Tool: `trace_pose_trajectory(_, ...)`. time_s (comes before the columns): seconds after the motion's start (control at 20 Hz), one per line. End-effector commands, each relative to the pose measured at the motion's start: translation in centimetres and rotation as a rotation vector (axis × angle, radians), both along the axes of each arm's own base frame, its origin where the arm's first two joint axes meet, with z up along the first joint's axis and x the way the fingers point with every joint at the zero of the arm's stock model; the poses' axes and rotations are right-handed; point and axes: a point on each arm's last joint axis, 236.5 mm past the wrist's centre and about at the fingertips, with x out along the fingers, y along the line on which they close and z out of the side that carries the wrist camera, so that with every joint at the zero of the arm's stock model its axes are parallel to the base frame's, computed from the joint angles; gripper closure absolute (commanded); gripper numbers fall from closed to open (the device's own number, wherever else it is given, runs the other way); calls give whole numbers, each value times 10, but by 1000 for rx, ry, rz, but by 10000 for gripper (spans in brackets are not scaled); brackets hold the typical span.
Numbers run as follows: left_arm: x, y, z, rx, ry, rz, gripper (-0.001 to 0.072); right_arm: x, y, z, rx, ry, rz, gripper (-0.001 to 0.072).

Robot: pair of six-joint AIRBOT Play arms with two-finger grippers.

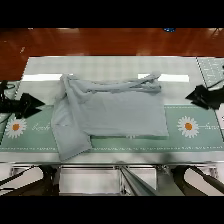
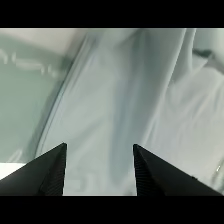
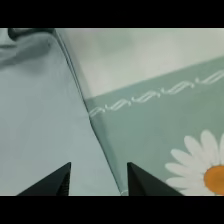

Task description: Fold the shirts.

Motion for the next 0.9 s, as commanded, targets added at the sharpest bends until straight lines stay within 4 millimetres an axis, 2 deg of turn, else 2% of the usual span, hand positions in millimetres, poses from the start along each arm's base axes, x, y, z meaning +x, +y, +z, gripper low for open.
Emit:
trace_pose_trajectory(0.0,-53,-13,-27,-127,110,49,199,-46,36,-24,155,-58,-22,303)
trace_pose_trajectory(0.1,-54,-13,-39,-110,120,74,200,-59,46,-28,167,-48,-13,302)
trace_pose_trajectory(0.4,-42,-15,-54,-38,111,56,199,-66,52,-24,182,-45,4,303)
trace_pose_trajectory(0.75,-56,-56,-86,-73,254,-68,201,-66,52,-24,182,-45,1,303)
trace_pose_trajectory(0.8,-55,-59,-86,-71,254,-82,297,-66,52,-25,180,-45,0,303)
trace_pose_trajectory(0.85,-52,-60,-84,-65,246,-91,587,-67,50,-26,172,-35,-3,302)
